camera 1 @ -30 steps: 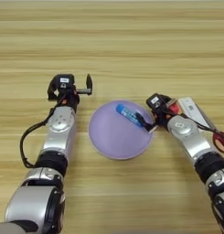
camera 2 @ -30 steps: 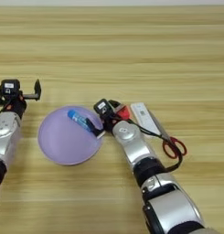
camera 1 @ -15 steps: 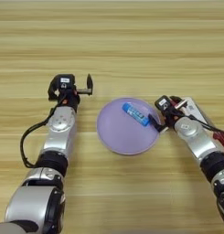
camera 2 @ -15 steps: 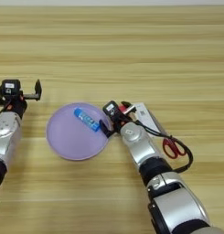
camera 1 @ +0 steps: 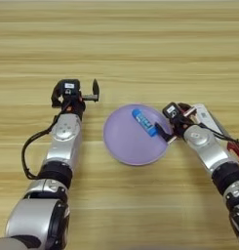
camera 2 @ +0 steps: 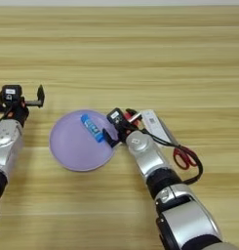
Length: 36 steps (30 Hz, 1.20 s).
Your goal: Move the objects on the table
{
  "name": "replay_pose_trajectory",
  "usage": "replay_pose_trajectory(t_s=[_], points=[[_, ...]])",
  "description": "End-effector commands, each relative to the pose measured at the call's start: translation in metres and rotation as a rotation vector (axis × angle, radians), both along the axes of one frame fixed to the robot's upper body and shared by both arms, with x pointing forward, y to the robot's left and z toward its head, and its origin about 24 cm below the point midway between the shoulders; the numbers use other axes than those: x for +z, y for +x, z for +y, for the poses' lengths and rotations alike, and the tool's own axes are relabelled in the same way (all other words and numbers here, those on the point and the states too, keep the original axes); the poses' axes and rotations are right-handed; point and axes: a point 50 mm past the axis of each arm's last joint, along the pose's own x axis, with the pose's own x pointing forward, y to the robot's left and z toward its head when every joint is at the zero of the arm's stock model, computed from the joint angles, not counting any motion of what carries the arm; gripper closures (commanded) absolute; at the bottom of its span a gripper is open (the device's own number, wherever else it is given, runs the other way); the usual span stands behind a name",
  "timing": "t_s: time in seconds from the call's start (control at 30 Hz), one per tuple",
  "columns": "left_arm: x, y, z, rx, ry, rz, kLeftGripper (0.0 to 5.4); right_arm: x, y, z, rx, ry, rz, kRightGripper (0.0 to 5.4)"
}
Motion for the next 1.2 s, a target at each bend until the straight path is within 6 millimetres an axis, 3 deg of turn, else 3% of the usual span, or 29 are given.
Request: replay_pose_trajectory(t_s=[0.03, 0.77, 1.2], points=[[0.002, 0.001, -0.002, -0.008, 0.011, 0.002, 0.00, -0.001, -0.007, 0.010, 0.052, 0.023, -0.003, 0.04], [0.002, 0.002, -0.002, -0.006, 0.010, 0.001, 0.00, -0.003, -0.014, 0.013, 0.081, 0.030, 0.024, 0.04], [0.001, 0.002, -0.002, -0.009, 0.009, 0.002, 0.00, 0.012, -0.007, 0.008, 0.009, 0.124, -0.069, 0.04]])
